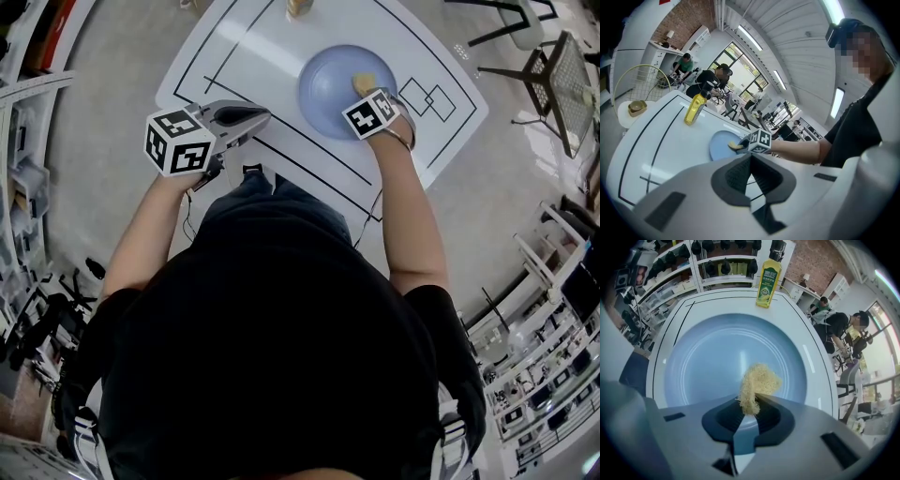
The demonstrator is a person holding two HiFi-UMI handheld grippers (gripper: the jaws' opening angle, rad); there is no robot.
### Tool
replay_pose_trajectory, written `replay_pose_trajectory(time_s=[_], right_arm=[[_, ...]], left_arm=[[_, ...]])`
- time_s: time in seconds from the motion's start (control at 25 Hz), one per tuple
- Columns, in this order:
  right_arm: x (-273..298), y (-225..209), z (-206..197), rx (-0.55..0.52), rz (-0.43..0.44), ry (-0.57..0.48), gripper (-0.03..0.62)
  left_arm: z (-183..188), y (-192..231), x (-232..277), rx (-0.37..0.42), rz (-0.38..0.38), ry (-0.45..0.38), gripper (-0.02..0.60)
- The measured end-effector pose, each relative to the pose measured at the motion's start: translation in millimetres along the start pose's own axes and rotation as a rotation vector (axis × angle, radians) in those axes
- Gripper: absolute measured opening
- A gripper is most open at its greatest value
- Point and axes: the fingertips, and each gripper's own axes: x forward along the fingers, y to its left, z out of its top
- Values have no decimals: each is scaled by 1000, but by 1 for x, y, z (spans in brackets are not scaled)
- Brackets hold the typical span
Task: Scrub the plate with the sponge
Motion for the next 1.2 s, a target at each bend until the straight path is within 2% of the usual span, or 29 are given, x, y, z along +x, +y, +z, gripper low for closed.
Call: replay_pose_trajectory(time_s=[0.2, 0.48, 0.8, 1.08, 1.2], right_arm=[[-2, 11, -14, 17, 30, 31, 49], [-4, 32, -25, 66, 123, 53, 49], [-7, 55, -24, 129, 235, 32, 49], [-11, 72, -10, 122, 293, 14, 49], [-14, 78, -10, 127, 312, 47, 49]], left_arm=[[5, -2, -2, 12, -5, 2, 5], [5, -2, -2, 23, -5, 11, 5], [-2, -2, -5, 16, 2, 23, 5], [-3, -3, -13, 10, 15, 10, 5], [-5, -4, -14, 5, 18, 5, 5]])
